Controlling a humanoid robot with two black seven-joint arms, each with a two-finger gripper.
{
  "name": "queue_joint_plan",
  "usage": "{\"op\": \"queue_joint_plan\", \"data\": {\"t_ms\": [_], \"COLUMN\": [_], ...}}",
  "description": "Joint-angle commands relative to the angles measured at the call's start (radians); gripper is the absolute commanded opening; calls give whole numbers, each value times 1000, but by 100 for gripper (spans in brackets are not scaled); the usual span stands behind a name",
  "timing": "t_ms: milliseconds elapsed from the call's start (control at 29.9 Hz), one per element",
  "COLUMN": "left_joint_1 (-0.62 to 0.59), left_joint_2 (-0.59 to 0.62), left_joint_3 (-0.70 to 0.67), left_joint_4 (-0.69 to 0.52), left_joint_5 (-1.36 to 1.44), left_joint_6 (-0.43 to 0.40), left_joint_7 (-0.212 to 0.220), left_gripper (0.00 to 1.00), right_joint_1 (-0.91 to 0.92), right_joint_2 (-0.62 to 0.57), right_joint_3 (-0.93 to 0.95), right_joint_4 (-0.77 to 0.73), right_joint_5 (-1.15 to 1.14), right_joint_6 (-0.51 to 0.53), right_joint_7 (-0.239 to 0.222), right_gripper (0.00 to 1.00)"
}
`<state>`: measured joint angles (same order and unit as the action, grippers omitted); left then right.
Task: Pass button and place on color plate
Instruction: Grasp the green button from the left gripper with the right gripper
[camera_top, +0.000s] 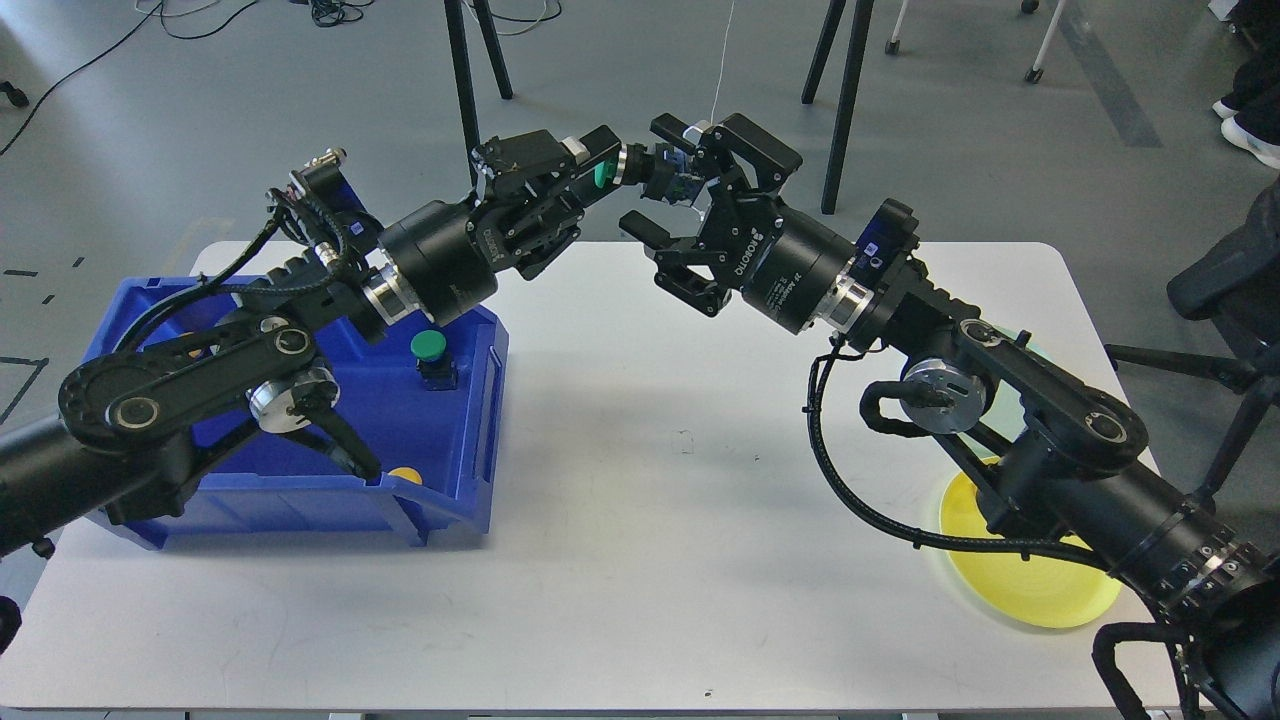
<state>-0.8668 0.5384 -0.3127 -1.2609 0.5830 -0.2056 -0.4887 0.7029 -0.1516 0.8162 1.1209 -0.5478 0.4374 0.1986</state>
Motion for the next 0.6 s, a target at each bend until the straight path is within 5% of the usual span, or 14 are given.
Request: {"op": "queue_joint_plan", "data": {"t_ms": [0, 167, 335, 469, 569], "left_joint_1": [0, 0, 0, 0, 0], "left_joint_2": [0, 0, 0, 0, 0], "left_joint_3": [0, 0, 0, 0, 1], "left_joint_4": [1, 0, 0, 0, -3], "left_joint_5": [0, 0, 0, 0, 4], "left_joint_6": [0, 0, 0, 2, 2], "left_joint_7": [0, 0, 0, 0, 0], "left_gripper": [7, 8, 8, 9, 10], "right_joint_1": [-23, -36, -37, -36, -36], "right_joint_2": [-6, -8, -8, -17, -19], "right_joint_3": [35, 46, 47, 43, 41], "right_joint_4": [13, 17, 17, 28, 36], "right_joint_5": [3, 2, 2, -3, -3], "right_joint_6": [-3, -3, -6, 0, -3], "right_joint_7": [1, 1, 1, 1, 1], "right_gripper": [87, 79, 59, 16, 2]}}
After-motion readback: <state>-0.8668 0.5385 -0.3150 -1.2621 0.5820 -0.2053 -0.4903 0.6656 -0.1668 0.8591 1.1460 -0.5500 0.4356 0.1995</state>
